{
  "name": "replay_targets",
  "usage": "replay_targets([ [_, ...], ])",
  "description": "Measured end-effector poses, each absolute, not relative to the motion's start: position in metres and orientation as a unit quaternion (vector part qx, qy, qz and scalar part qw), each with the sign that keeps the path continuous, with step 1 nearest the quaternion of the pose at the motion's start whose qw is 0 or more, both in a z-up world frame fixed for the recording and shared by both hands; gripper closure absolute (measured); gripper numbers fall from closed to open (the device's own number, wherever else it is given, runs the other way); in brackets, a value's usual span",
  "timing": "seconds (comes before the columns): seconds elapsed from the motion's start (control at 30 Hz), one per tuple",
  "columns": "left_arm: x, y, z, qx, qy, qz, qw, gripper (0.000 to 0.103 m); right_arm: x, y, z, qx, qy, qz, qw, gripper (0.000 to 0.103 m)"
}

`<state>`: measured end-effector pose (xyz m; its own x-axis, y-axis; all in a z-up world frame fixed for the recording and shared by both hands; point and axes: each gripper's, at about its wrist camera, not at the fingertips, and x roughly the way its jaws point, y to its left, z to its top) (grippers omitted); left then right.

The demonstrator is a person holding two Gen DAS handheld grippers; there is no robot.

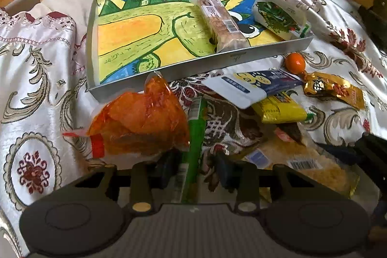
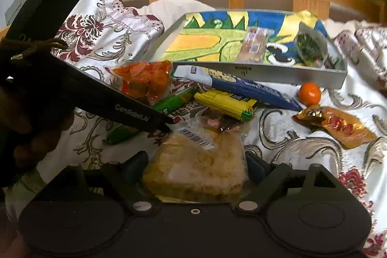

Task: Organize snacks
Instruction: 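Grasp the green stick snack with the left tool while the right tool grasps the puffed-rice bag, then carry the green stick to the tray with the left tool while the right tool carries the rice bag there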

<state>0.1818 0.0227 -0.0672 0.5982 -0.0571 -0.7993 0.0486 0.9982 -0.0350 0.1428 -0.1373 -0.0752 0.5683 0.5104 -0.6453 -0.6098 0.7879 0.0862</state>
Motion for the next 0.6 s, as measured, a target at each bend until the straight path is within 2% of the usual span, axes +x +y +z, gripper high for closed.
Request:
replay_targets([
  [0.13, 0.184, 0.022, -0.066, -0.009, 0.453, -0.023, 0.891, 0.071, 0.147, -0.138, -0.077, -0.063, 0.346, 0.32, 0.88, 0.018],
  [0.2, 0.183, 0.023, -0.065, -0.01, 0.456, -0.02, 0.89, 0.081, 0.145, -0.137, -0.076, -0.071, 0.344, 0.323, 0.879, 0.022],
  [0.6, 0.164, 0.036, -0.057, -0.108, 0.508, -0.018, 0.854, 0.084, 0.13, -0.152, -0.061, -0.097, 0.352, 0.336, 0.868, 0.025],
])
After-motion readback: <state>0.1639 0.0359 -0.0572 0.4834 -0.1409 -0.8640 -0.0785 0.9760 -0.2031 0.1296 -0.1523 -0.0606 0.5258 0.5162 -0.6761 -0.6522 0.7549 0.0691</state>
